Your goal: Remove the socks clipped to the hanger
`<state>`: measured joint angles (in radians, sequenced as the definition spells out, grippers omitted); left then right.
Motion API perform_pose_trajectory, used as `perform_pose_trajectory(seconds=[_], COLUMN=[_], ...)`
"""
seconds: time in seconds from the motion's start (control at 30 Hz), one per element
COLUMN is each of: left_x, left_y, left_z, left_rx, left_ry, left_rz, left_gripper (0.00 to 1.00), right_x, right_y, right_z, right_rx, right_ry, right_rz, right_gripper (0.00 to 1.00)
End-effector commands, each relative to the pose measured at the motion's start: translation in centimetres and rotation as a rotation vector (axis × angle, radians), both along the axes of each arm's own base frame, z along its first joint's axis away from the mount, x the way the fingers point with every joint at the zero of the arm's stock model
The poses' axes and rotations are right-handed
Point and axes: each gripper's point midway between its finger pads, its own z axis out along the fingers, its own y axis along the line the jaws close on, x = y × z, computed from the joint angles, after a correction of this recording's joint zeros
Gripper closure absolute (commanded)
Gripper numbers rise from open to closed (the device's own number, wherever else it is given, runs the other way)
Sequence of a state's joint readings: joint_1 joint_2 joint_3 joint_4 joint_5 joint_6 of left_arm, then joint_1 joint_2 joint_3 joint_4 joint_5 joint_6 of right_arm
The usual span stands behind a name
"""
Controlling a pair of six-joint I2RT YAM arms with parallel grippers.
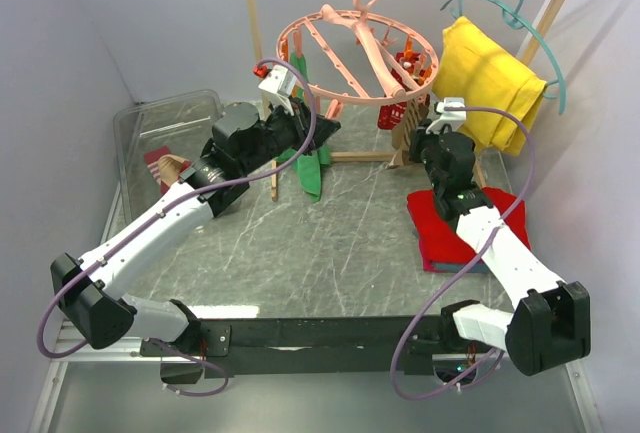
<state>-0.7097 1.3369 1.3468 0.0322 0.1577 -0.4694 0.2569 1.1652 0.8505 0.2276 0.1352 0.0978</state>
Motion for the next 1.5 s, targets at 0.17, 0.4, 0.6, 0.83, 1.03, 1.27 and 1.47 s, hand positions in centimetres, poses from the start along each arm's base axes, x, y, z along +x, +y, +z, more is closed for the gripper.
perform_pose_trajectory(seconds=[0.17, 0.4, 0.6, 0.83, 1.03, 1.27, 1.47], left_x=[0.6, 2.8, 5.0, 6.9, 6.3, 6.6, 8.0], left_y=[1.4, 2.5, 3.0, 2.9, 2.8, 3.2, 3.6], left_z=[3.6, 3.1, 2.9, 3.6, 1.9, 0.6, -0.1], left_rx=[-0.07, -0.073, -0.077, -0.068, -0.1, -0.073, -0.018], left_ry=[-0.056, -0.032, -0.009, 0.008, 0.048, 0.078, 0.113], left_rz=[0.058, 0.131, 0.155, 0.146, 0.124, 0.154, 0.204], left_gripper=[0.99, 0.99, 0.99, 0.99, 0.97, 0.91, 0.73], right_x=[-0.6, -5.4, -8.8, -11.6, -12.6, -13.3, -15.1], right_y=[-0.5, 0.2, 1.6, 2.3, 3.1, 5.1, 8.3], right_z=[3.7, 8.5, 9.9, 10.0, 10.2, 10.5, 12.2], right_rx=[0.014, 0.134, 0.188, 0.19, 0.2, 0.284, 0.335], right_ry=[-0.076, -0.121, -0.101, -0.006, 0.031, 0.066, 0.086], right_rz=[-0.008, 0.069, 0.162, 0.208, 0.26, 0.351, 0.494], right_gripper=[0.98, 0.98, 0.97, 0.96, 0.94, 0.94, 0.92])
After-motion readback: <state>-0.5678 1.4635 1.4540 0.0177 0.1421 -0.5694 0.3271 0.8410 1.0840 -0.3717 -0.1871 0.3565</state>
